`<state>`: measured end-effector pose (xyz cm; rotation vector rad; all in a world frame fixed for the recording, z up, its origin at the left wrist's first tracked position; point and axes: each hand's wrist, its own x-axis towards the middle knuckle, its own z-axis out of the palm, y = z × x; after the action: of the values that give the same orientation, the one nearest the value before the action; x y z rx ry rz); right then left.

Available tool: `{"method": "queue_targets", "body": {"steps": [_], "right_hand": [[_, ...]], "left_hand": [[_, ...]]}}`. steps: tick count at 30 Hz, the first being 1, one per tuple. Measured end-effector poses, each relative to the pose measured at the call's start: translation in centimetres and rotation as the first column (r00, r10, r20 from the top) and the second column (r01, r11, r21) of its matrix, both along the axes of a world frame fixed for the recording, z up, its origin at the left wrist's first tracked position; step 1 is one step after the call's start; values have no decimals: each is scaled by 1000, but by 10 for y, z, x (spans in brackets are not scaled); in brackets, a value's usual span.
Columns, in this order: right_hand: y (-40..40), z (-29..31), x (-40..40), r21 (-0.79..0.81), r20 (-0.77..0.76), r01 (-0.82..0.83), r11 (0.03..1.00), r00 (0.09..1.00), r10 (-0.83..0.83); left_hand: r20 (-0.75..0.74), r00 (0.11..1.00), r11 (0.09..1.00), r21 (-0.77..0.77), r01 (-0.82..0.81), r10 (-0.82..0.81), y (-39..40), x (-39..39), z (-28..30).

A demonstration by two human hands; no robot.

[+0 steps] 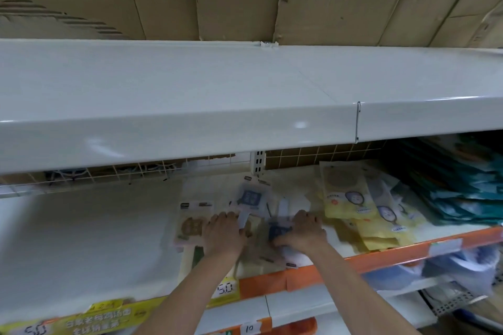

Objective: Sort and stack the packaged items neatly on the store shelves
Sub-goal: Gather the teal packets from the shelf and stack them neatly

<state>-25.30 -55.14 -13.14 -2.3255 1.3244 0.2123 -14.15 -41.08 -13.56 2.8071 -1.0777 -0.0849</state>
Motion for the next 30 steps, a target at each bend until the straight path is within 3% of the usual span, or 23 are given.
{"method": "queue_targets", "body": {"steps": [4, 8, 12, 16, 19, 21, 24, 27, 30], "right_hand": [[-2, -1, 0, 79, 48, -27, 996, 999, 23], [-4, -2, 2, -109, 54, -212, 971, 974, 219], [-21, 3, 2, -188, -197, -518, 835, 852, 485], [-22, 6, 3, -285, -299, -545, 788, 832, 467], [-27, 9, 1, -329, -294, -487, 809, 867, 402], [-31, 15, -4, -368, -278, -455, 811, 886, 371], [-33, 19, -11, -348, -287, -459, 817, 882, 373], [-32, 19, -15, -272, -291, -455, 848, 879, 378], [-30, 20, -13, -199, -254, -379, 904, 911, 326]], "left_hand": [[-156, 985, 997, 0, -71, 70, -4, 2, 8], [-182, 981, 997, 50, -54, 62, 0, -1, 14], [-170, 982, 993, 97, -67, 83, 9, -6, 20], [-119, 985, 984, 143, -105, 123, 6, -9, 20], [-215, 961, 982, 121, -148, 171, 4, -8, 20], [-439, 873, 974, 17, -226, 210, 3, -4, 22], [-725, 684, 919, -215, -331, 77, 6, 0, 33], [-814, 580, 814, -364, -452, -42, 18, 3, 43], [-801, 596, 745, -431, -508, -58, 34, 15, 41]]}}
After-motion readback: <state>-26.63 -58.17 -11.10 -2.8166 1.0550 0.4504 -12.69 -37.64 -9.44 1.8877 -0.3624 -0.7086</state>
